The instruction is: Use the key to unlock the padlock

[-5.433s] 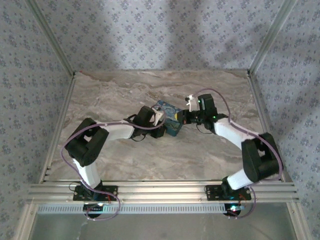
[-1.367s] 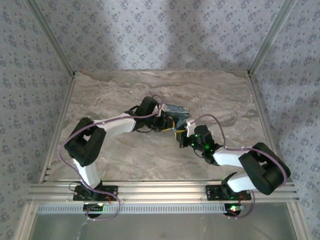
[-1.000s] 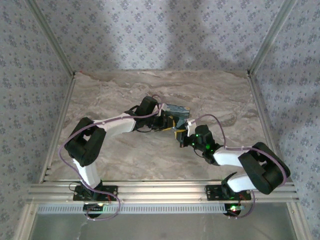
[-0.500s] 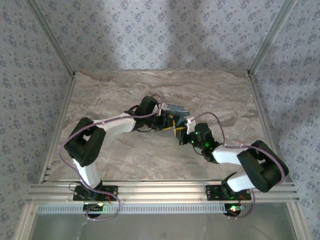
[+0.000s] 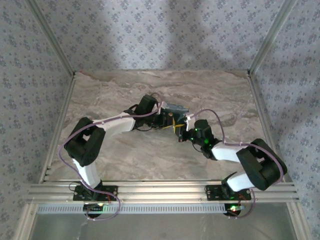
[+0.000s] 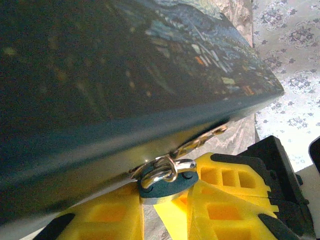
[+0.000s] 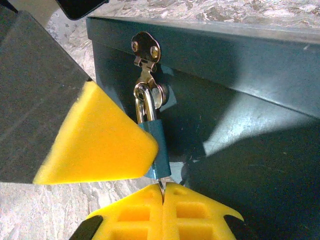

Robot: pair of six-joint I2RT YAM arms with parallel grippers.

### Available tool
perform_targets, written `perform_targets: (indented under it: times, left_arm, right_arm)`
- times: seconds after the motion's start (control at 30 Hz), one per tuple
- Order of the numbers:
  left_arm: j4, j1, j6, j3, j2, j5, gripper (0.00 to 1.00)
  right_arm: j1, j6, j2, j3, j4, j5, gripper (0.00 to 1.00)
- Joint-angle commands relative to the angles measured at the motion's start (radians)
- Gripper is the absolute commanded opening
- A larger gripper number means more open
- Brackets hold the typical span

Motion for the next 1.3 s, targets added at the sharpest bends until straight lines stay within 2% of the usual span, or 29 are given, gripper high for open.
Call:
perform_targets:
  times: [0.0, 0.3, 0.73, 0.97, 1.27]
  left_arm:
    - [-0.012, -0.026, -0.003, 0.010, -0.010, 0.062, 0.24]
    - [0.015, -0.025, -0.003, -0.002, 0.006, 0.055, 0.23]
    - [0.091, -0.026, -0.014, -0.033, 0.082, 0.048, 0.26]
    - [0.097, -0.021, -0.006, -0.044, 0.075, 0.035, 0.35]
    - [0.129, 0.005, -0.017, -0.119, 0.001, -0.012, 0.55]
  right_arm:
    - [-0.007, -0.009, -0.004, 0.061, 0.119, -0.013, 0.00]
    - [-0.013, 0.003, 0.006, 0.050, 0.127, -0.016, 0.00]
    - [-0.018, 0.027, 0.131, -0.006, 0.209, -0.001, 0.00]
    - [-0.018, 0.030, 0.177, -0.004, 0.210, 0.006, 0.00]
    - [-0.007, 0.064, 0.270, -0.019, 0.245, -0.007, 0.00]
